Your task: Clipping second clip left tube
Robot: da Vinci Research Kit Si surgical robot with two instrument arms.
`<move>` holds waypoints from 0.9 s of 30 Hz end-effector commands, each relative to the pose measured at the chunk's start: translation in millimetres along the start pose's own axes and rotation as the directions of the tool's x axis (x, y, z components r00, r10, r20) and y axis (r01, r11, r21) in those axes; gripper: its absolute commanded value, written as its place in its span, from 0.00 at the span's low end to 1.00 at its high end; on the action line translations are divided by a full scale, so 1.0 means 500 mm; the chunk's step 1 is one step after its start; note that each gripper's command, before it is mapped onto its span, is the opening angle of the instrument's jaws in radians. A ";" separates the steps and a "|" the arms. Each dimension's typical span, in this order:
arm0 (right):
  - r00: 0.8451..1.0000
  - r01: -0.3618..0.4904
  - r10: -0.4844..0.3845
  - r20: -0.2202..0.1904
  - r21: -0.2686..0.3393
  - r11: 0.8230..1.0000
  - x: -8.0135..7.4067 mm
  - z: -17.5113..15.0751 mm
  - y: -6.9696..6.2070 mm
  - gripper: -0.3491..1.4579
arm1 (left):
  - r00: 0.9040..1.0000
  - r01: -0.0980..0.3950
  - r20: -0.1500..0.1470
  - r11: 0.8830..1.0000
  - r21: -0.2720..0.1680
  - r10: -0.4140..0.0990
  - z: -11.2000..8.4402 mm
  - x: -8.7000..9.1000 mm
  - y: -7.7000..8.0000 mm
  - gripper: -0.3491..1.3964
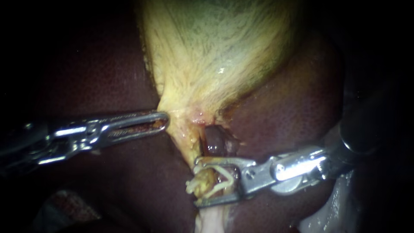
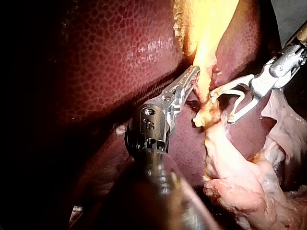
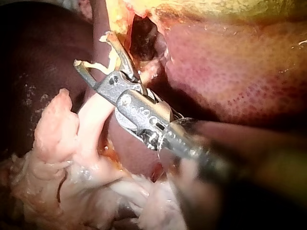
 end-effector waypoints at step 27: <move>0.993 0.012 -0.005 0.115 -0.060 0.998 -0.0067 0.0045 0.0029 0.52 | 1.000 0.005 0.014 1.000 0.002 -0.005 -0.0014 -0.0012 -0.0025 0.01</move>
